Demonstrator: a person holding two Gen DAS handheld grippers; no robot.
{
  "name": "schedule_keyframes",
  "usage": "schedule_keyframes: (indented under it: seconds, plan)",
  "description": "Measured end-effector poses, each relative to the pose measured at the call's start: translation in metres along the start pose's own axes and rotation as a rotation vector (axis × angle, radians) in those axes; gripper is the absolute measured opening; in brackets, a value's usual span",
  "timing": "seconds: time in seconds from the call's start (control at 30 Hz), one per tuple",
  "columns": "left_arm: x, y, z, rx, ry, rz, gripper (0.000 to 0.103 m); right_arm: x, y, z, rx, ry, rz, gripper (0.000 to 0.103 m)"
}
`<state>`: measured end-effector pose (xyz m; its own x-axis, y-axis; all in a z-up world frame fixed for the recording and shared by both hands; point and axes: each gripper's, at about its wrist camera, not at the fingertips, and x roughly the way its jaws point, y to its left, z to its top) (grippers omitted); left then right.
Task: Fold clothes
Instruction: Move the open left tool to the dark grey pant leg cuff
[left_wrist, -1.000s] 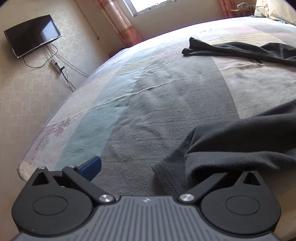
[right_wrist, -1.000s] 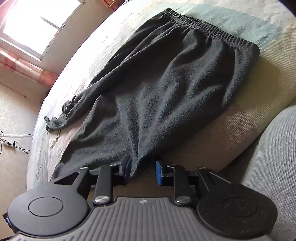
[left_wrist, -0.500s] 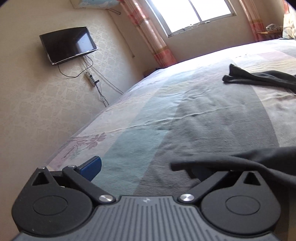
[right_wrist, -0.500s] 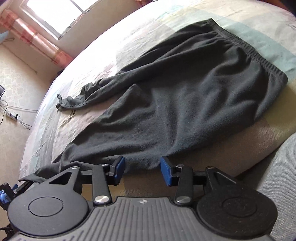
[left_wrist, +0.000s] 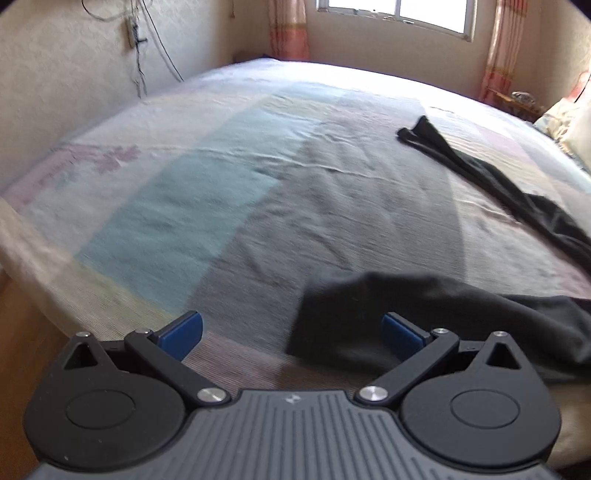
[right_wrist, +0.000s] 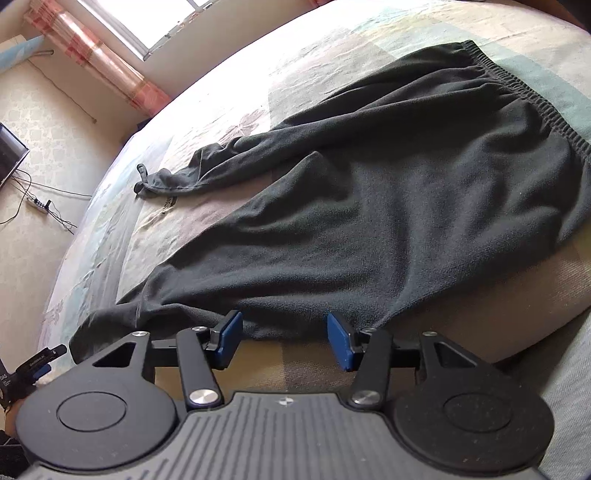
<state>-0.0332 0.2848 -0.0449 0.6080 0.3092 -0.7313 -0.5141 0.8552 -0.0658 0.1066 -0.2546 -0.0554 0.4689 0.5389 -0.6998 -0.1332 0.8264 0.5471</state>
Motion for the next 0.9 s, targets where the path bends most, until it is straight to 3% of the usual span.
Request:
schedule_keyframes:
  seconds: [0.13,0.23,0.47,0.63,0.7,0.9]
  plan:
    - [0.011,-0.008,-0.015,-0.108,0.085,-0.237,0.102,0.004,0.002,-0.002,0.007,0.008,0.015,0.057]
    - [0.026,-0.012,-0.02,-0.199,0.136,-0.337,0.103,0.005,0.005,-0.004,0.012,0.001,0.027,0.059]
    - [0.041,0.004,-0.024,-0.321,0.113,-0.47,0.102,0.015,0.012,-0.009,0.024,0.022,0.044,0.062]
    - [0.046,0.036,-0.043,-0.555,0.044,-0.603,0.102,0.019,0.015,-0.012,0.038,0.006,0.064,0.068]
    - [0.049,0.041,-0.045,-0.59,0.037,-0.627,0.102,0.021,0.017,-0.013,0.043,0.012,0.071,0.068]
    - [0.056,0.036,-0.029,-0.562,0.068,-0.601,0.102,0.023,0.019,-0.015,0.044,0.014,0.06,0.068]
